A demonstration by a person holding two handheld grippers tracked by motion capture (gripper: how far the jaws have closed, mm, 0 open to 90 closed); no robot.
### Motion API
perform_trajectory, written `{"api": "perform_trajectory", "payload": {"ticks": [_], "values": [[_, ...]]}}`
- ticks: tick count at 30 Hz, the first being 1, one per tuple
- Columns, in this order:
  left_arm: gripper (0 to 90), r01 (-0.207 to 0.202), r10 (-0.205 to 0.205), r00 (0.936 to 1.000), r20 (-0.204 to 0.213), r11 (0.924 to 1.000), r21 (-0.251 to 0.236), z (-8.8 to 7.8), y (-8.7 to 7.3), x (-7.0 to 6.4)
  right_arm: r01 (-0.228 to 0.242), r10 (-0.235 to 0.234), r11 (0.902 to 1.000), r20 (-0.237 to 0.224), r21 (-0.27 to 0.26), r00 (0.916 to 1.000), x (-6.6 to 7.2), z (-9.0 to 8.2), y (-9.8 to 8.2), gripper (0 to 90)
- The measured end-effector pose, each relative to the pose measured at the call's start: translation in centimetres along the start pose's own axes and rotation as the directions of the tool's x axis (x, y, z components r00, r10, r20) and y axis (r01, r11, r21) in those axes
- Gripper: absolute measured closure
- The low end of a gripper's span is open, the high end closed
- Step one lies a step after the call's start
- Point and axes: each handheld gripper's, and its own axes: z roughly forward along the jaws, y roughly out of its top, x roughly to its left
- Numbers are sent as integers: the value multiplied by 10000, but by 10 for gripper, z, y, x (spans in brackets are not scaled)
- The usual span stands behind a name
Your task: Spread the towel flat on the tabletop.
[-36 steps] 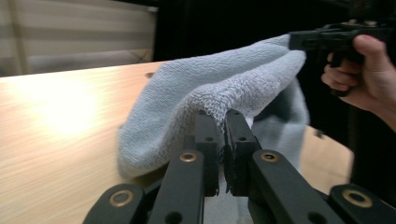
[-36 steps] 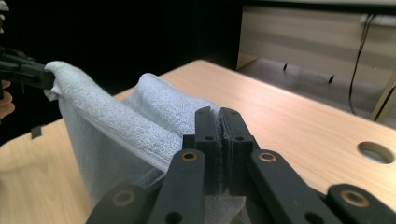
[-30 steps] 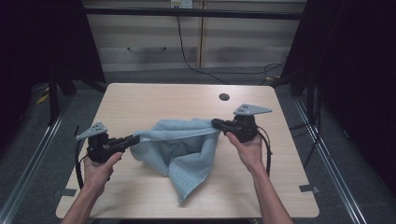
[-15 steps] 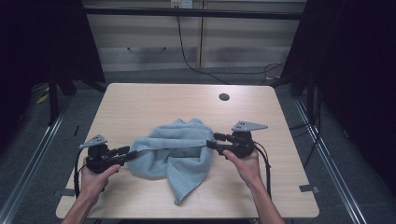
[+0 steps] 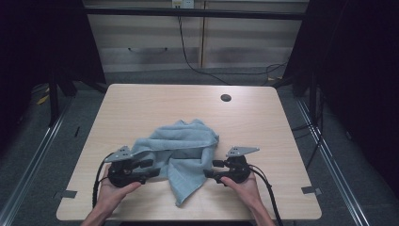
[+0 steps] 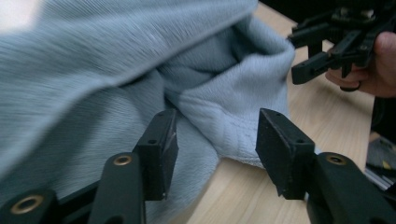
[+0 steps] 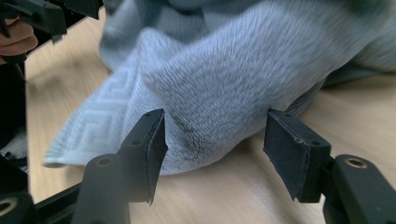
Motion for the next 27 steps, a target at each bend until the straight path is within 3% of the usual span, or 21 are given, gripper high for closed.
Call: {"api": "perform_trajectory", "payload": {"ticks": [1,2,3,4,5,7,11,12,13,17,22,25,26,27], "values": [[449,58,-58,10000,-19,10000,25,5,1,0,10,-10,10000,11,36,10000,-1,6,1,552],[425,242,-244,9992,305,9997,67,13,4,-2,83,-84,9999,-32,-64,10000,-1,8,3,656],[416,129,-135,9984,557,9999,100,16,4,-8,147,-147,9996,-11,-244,9999,0,7,6,754],[415,129,-135,9984,557,9999,100,16,4,-8,147,-147,9996,-11,-244,9999,0,7,6,754],[406,-111,99,9980,618,9997,200,17,4,-12,242,-254,9965,-142,-801,9996,3,1,18,846],[393,-281,261,9971,710,9992,272,18,3,-18,270,-284,9952,-132,-938,9995,3,0,23,854],[385,-471,466,9955,822,9989,30,14,5,-21,695,-734,9873,-219,-1430,9971,11,-6,63,858],[385,-512,514,9946,899,9987,-45,13,5,-22,695,-734,9873,-219,-1430,9971,11,-6,63,858],[385,-610,616,9937,941,9981,-92,12,6,-22,854,-923,9840,-375,-1564,9950,16,-4,79,859],[384,-722,735,9924,987,9972,-167,11,6,-23,1011,-1100,9845,-558,-1430,9924,21,14,104,858],[367,-632,651,9932,966,9977,-230,13,6,-23,897,-1032,9849,-860,-1482,9909,22,39,120,858],[351,-584,592,9957,714,9982,-142,16,5,-19,826,-993,9862,-1131,-1436,9886,27,56,127,856],[348,-536,541,9975,444,9985,-137,17,5,-17,934,-1094,9859,-1123,-1386,9876,28,58,128,848],[348,-158,163,9995,288,9997,-165,16,3,-9,960,-1103,9864,-1047,-1336,9884,29,59,128,825]]}}
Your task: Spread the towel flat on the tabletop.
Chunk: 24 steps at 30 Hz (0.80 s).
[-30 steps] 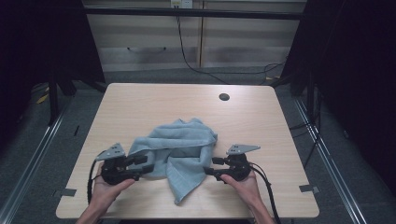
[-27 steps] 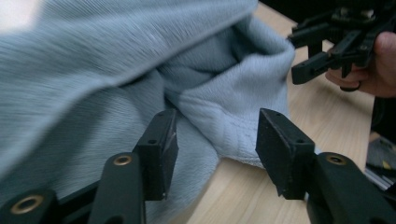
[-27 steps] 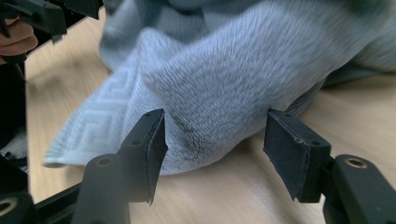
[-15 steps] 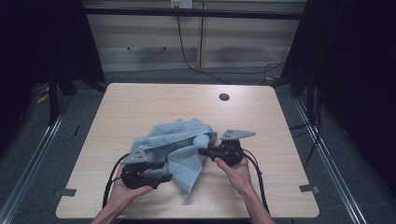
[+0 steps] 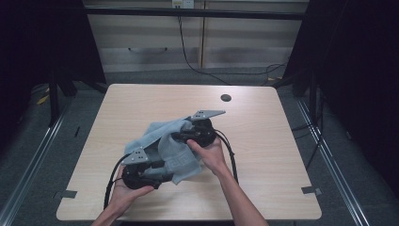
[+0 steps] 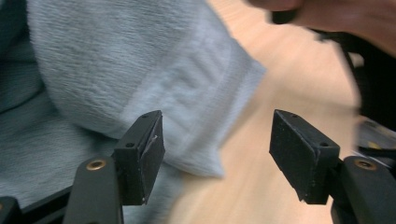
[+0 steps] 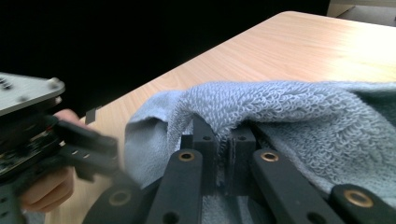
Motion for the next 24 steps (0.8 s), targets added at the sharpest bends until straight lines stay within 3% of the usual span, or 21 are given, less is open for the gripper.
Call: {"api": "perform_trajectory", "payload": {"ticks": [3,5,7,11,14,16,19,21,23,24], "values": [[358,143,-143,9995,-288,9999,-2,-3,-2,6,-7,5,9999,94,139,10000,-2,-2,-2,787],[367,319,-316,9977,-602,9995,46,-4,-3,13,-281,270,9991,358,313,9990,-11,-7,-13,661],[375,416,-406,9982,-431,9989,228,0,-3,15,-420,404,9984,437,381,9982,-13,-12,-22,579],[376,467,-436,9966,-703,9980,427,12,-4,16,-337,328,9990,305,292,9990,-5,-32,-39,493],[383,416,-378,9970,-677,9976,557,17,-3,18,-291,286,9994,295,182,9992,0,-45,-46,488],[377,592,-558,9962,-667,9970,498,18,-2,19,-275,271,9995,253,155,9993,4,-57,-54,488],[398,671,-634,9956,-686,9963,543,18,-2,21,-252,233,9993,618,294,9978,6,-75,-70,493],[460,661,-632,9965,-549,9963,540,17,-2,20,-363,333,9988,859,337,9958,1,-83,-80,516],[477,633,-603,9959,-678,9971,431,13,-1,15,-574,525,9977,1235,362,9909,-10,-89,-89,535],[490,351,-346,9992,-194,9991,249,4,1,8,-675,604,9967,1435,451,9878,-17,-91,-92,537]]}}
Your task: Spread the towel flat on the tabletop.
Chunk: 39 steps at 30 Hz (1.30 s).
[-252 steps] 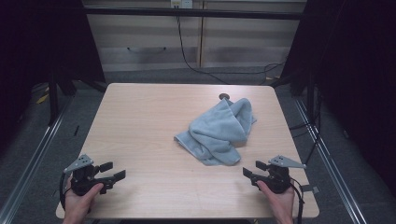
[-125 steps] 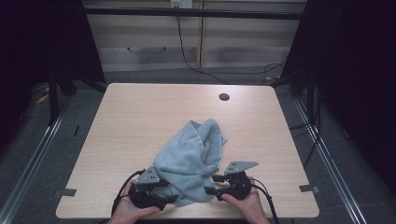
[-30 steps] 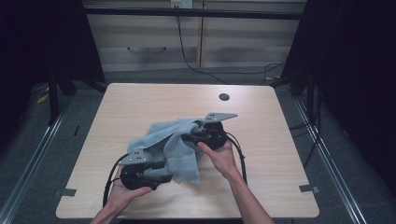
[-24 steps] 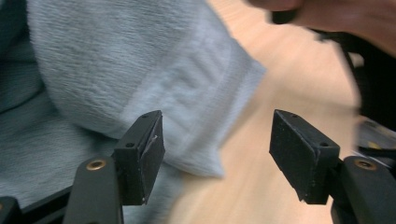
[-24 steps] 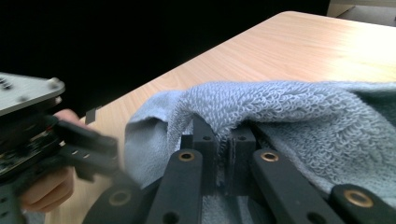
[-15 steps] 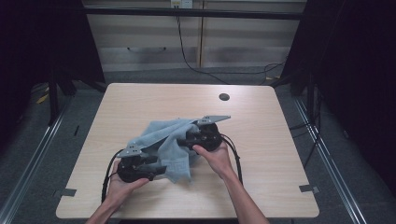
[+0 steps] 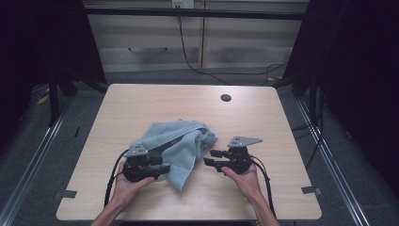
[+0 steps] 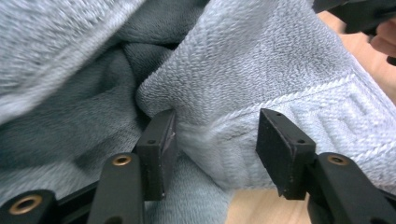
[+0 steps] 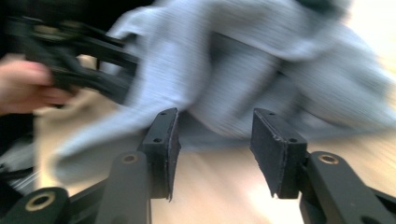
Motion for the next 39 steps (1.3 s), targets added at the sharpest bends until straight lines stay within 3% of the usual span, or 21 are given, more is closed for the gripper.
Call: {"api": "perform_trajectory", "payload": {"ticks": [1,2,5,7,8,9,13,14,16,18,19,22,24,27,31,32,33,35,37,38,39], "values": [[496,0,0,10000,0,10000,0,0,0,0,0,0,10000,0,0,10000,0,0,0,537],[495,-100,101,9999,33,9998,-144,-4,1,-5,-209,204,9996,282,169,9994,-15,2,-4,552],[451,-515,531,9970,558,9982,-312,-7,3,-20,-494,476,9983,591,299,9971,-33,12,-6,575],[429,-910,934,9895,1099,9955,-263,-2,5,-34,-567,542,9977,686,357,9962,-36,15,-6,577],[312,-1162,1171,9865,1143,9931,-147,1,5,-40,-698,672,9969,668,364,9955,-39,20,-5,585],[279,-1141,1147,9839,1371,9934,-122,5,5,-44,-601,582,9977,605,299,9965,-39,22,-4,585],[201,-1341,1281,9843,1210,9901,424,22,1,-47,-495,486,9986,499,174,9976,-34,23,-1,583],[237,-1448,1389,9875,750,9863,790,30,-2,-46,-421,415,9990,433,117,9982,-31,23,0,583],[292,-1447,1414,9890,429,9858,853,32,-4,-43,-391,385,9992,404,127,9984,-30,22,0,582],[638,-1426,1433,9897,5,9845,1022,33,-4,-36,-341,333,9993,441,173,9985,-30,22,-2,582],[719,-1402,1428,9896,-193,9851,1002,32,-4,-33,-306,296,9993,425,210,9987,-31,23,-2,581],[763,-956,962,9951,-232,9951,256,15,2,-25,-389,379,9990,428,227,9984,-33,24,-4,582],[768,-447,454,9989,118,9973,-586,-2,10,-20,-413,401,9988,424,260,9983,-33,25,-4,582],[771,66,-7,9995,327,9835,-1807,-31,25,-16,-317,309,9993,423,205,9986,-31,25,-5,582],[771,281,-324,9994,-99,9549,-2956,-59,44,-5,-299,292,9994,383,177,9988,-29,26,-6,582],[771,621,-793,9961,-394,9428,-3276,-68,49,9,-293,289,9995,317,123,9991,-27,26,-7,581],[771,621,-793,9961,-394,9428,-3276,-68,49,9,-264,263,9996,223,65,9994,-25,26,-8,582],[771,849,-1201,9891,-850,9377,-3369,-71,50,26,-260,259,9996,132,50,9996,-23,27,-9,586],[772,1577,-2108,9690,-1289,9292,-3342,-67,43,54,24,-18,9996,-226,284,9997,-14,32,-13,618],[772,1734,-2299,9627,-1425,9289,-3273,-66,39,62,116,-101,9990,-349,427,9993,-11,34,-15,629],[772,1734,-2299,9627,-1425,9289,-3273,-66,39,62,193,-169,9985,-464,513,9988,-9,36,-17,630]]}}
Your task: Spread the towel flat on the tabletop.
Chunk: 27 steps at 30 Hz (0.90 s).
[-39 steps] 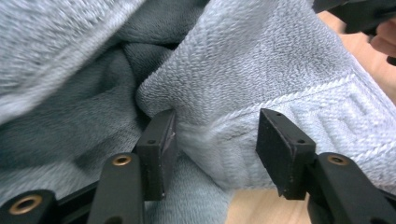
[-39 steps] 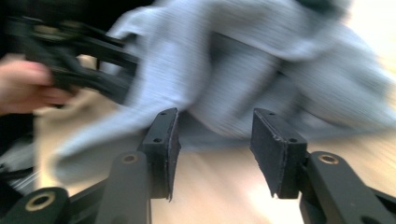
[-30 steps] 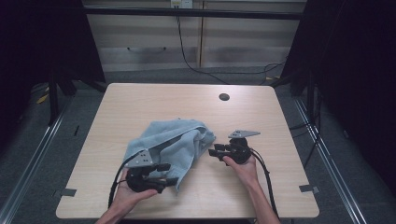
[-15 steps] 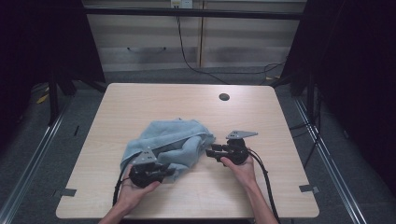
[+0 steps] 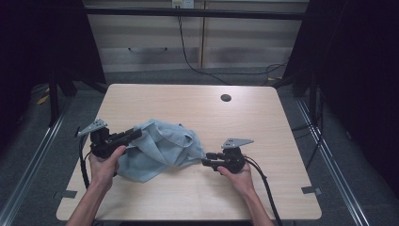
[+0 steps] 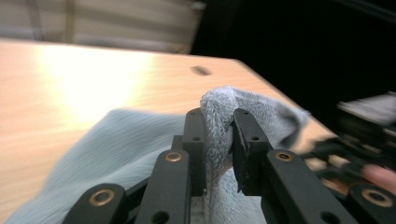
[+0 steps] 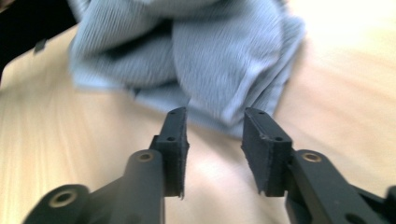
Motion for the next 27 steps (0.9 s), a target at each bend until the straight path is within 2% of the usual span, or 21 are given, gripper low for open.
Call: {"api": "perform_trajectory", "payload": {"ticks": [1,2,4,6,7,9,10,11,12,13,15,18,20,23,24,25,27], "values": [[772,207,-200,9990,-392,9996,172,2,-7,13,55,-54,9999,-49,131,10000,2,3,-1,630],[772,207,-200,9990,-392,9996,172,2,-7,13,55,-54,9999,-49,131,10000,2,3,-1,630],[772,352,-320,9955,-895,9988,346,1,-12,25,99,-101,9995,93,308,9999,0,10,-1,604],[772,724,-671,9923,-1042,9962,477,0,-18,38,90,-96,9997,235,240,9997,-3,12,2,566],[772,795,-720,9896,-1245,9952,563,-1,-21,43,90,-96,9997,235,240,9997,-3,12,2,566],[772,1123,-1033,9860,-1306,9916,636,-3,-30,52,109,-114,9999,341,133,9994,-3,15,7,539],[771,1244,-1148,9845,-1330,9900,663,-3,-34,55,140,-149,9996,405,232,9991,-3,17,8,538],[771,1361,-1250,9821,-1412,9881,720,-4,-42,59,185,-210,9976,359,668,9991,-4,26,9,536],[771,1361,-1250,9821,-1412,9881,720,-4,-42,59,185,-210,9976,359,668,9991,-4,26,9,536],[771,1424,-1308,9818,-1379,9868,777,-4,-47,61,470,-494,9961,307,751,9983,-2,31,13,541],[771,1504,-1386,9802,-1412,9857,762,-4,-49,61,481,-500,9958,220,781,9985,0,33,15,543],[770,1532,-1410,9803,-1382,9848,815,-4,-48,64,792,-842,9894,366,1219,9958,4,42,16,572],[770,1565,-1443,9795,-1407,9844,799,-4,-50,63,749,-804,9902,422,1177,9959,3,43,17,588],[770,1496,-1365,9807,-1398,9848,886,-3,-50,63,1259,-1370,9832,785,1322,9875,7,45,18,734],[770,1515,-1383,9804,-1401,9845,882,-3,-50,63,1259,-1370,9832,785,1322,9875,7,45,18,734],[770,1468,-1335,9817,-1360,9848,931,-3,-50,63,1316,-1441,9818,855,1367,9859,8,45,18,783],[770,1407,-1277,9831,-1308,9854,954,-3,-50,62,1270,-1376,9827,719,1350,9879,8,44,17,828]]}}
